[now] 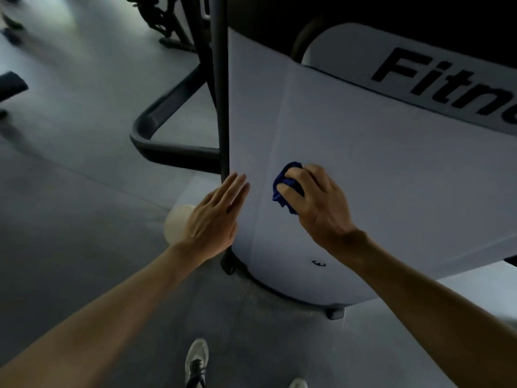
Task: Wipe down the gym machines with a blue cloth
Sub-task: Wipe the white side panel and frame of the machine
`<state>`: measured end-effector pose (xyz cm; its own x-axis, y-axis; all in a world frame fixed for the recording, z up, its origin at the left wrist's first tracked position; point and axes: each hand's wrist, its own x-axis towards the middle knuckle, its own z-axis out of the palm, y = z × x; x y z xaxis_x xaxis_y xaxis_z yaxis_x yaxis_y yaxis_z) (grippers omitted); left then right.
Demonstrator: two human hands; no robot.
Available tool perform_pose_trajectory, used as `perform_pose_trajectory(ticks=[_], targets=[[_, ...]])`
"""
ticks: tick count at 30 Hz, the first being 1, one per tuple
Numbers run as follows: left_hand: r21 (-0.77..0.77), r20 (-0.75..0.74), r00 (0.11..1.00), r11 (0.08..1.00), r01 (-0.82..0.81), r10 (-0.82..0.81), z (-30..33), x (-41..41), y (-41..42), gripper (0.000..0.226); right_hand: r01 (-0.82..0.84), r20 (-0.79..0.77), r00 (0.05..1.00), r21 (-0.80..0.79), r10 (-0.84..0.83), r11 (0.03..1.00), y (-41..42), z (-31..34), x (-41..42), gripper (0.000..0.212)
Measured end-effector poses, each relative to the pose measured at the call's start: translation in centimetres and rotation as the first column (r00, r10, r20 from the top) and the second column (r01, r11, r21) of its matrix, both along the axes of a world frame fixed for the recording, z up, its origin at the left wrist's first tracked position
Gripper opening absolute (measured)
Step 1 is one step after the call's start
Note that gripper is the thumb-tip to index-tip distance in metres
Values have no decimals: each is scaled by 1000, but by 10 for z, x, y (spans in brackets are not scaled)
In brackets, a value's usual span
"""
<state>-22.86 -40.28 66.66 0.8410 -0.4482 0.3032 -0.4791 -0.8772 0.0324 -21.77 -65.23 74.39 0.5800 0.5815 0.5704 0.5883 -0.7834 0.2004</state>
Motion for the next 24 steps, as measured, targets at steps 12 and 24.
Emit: perform_pose_trajectory(ticks=[12,24], targets=[[-153,71,986,979,-136,148,-31,-12,-36,87,-143,77,987,-12,144,990,5,-30,16,43],[-365,356,930,930,47,92,-98,67,-7,79,-40,383,922,-45,54,998,67,-98,65,30]])
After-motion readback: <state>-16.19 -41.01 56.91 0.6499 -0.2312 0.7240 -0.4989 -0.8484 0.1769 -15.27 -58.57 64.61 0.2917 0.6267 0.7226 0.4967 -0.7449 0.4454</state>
